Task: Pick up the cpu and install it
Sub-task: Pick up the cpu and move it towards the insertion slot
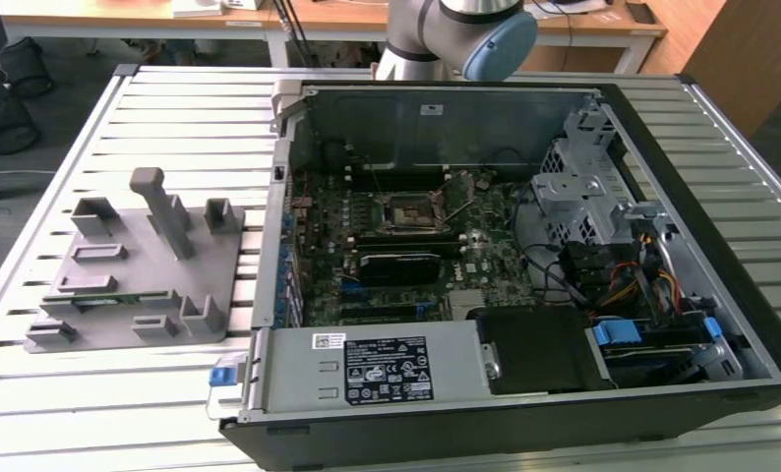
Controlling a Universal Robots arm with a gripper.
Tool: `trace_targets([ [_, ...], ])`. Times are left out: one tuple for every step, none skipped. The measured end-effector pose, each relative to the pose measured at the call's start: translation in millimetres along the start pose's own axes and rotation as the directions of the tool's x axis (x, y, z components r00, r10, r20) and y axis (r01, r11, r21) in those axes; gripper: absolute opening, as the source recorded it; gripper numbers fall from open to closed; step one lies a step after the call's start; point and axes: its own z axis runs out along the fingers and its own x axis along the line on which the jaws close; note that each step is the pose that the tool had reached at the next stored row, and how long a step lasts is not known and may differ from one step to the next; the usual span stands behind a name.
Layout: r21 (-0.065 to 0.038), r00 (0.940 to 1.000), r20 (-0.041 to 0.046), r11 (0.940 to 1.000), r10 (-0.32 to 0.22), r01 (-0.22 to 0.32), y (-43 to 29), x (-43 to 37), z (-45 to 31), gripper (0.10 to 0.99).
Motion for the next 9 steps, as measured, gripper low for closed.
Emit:
trace_targets([
  [0.000,1.0000,0.0000,1.0000,0.000,0.000,0.0,0.0,-0.3,0.537],
  [0.000,1.0000,0.0000,1.0000,0.000,0.000,0.0,0.0,-0.6,0.537],
  [0.000,1.0000,0.0000,1.0000,0.000,0.000,0.1,0.0,-0.9,0.537],
  [0.000,1.0000,0.0000,1.0000,0.000,0.000,0.1,0.0,-1.2,0.537],
  [0.000,1.0000,0.0000,1.0000,0.000,0.000,0.1,0.0,-1.4,0.537],
  [0.000,1.0000,0.0000,1.0000,0.000,0.000,0.1,0.0,-1.7,0.537],
  [0.000,1.0000,0.0001,1.0000,0.000,0.000,0.1,0.0,-2.0,0.537],
  [0.000,1.0000,0.0000,1.0000,0.000,0.000,0.1,0.0,-2.2,0.537],
  [0.000,1.0000,0.0000,1.0000,0.000,0.000,0.1,0.0,-2.5,0.537],
])
